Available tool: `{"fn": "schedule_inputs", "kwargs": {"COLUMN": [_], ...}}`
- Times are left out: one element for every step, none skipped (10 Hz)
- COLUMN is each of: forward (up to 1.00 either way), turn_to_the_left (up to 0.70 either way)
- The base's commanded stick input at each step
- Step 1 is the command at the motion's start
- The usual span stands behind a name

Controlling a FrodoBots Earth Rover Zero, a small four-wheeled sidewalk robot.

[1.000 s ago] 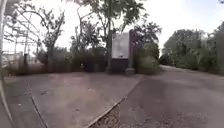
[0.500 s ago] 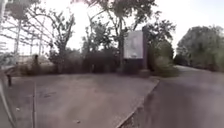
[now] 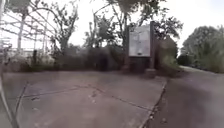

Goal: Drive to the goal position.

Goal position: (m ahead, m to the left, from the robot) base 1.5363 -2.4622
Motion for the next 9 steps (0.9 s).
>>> {"fn": "schedule_inputs", "kwargs": {"forward": [0.7,0.7,0.7,0.7,0.7,0.7,0.7,0.7,0.7], "turn_to_the_left": [0.0,-0.05,-0.14,-0.22,-0.3,-0.34,-0.34,-0.34,-0.34]}}
